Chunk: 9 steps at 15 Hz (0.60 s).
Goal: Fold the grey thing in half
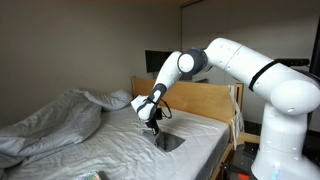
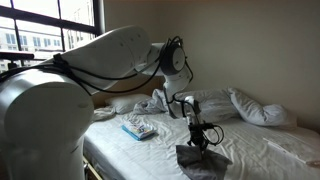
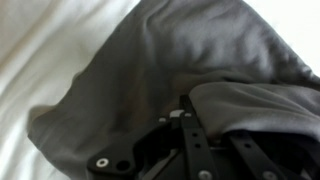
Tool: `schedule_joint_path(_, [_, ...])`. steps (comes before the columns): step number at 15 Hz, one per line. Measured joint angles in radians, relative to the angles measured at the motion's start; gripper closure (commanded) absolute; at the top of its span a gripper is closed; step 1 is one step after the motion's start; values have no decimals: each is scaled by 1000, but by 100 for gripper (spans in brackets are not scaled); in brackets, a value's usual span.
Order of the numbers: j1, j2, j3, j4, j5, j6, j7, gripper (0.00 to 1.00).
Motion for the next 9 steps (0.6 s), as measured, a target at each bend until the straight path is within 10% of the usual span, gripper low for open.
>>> schedule_joint_path(9, [-60,5,-14,38,45,-87,-163,90])
